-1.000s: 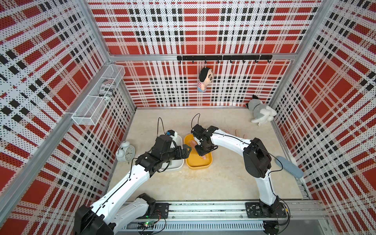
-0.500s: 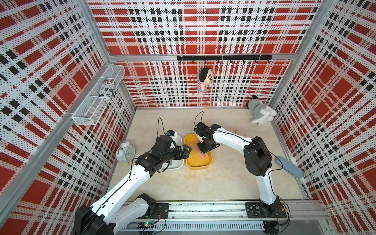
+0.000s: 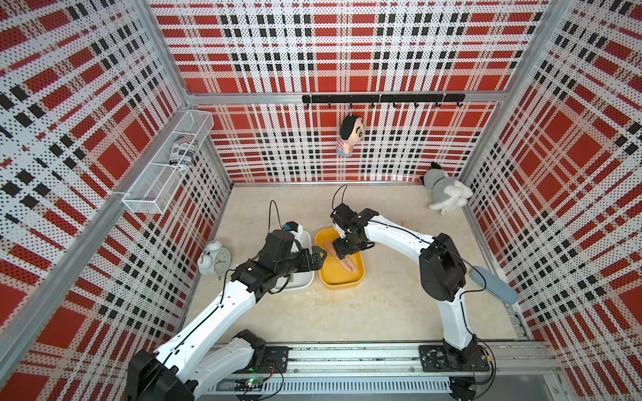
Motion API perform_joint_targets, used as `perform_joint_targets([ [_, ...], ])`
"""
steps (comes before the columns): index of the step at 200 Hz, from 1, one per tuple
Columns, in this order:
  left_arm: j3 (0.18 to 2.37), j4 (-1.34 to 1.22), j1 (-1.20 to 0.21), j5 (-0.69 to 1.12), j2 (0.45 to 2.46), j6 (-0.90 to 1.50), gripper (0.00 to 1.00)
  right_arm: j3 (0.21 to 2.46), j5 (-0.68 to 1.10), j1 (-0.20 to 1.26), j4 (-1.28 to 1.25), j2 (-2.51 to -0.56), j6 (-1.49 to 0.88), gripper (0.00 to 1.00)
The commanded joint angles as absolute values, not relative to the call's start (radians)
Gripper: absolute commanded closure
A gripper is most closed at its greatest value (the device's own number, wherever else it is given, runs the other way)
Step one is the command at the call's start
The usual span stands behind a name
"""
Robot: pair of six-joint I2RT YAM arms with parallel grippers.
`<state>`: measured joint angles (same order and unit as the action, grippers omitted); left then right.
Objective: Place the fruit knives into the storage box by color
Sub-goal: Place the fruit knife in the storage box, then pick up the fruit knife from the center of the board.
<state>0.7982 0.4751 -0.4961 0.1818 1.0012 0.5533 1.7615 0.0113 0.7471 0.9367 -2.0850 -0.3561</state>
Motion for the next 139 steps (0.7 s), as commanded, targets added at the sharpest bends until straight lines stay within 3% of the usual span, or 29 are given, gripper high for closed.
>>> perform_joint_targets([
  [1,0.861,0.468,-0.491,0.179,1.008,0.550,0.01,1.791,0.000,0.716,0.903,-2.004,-0.368,0.29],
  [64,1.005,0.454,-0.515,0.184,1.105,0.539,0.02,1.708,-0.005,0.606,0.866,-1.894,-0.356,0.20],
  [139,1.114,0.353,-0.609,0.195,1.256,0.557,0.02,1.569,-0.005,0.425,0.830,-1.820,-0.326,0.20],
])
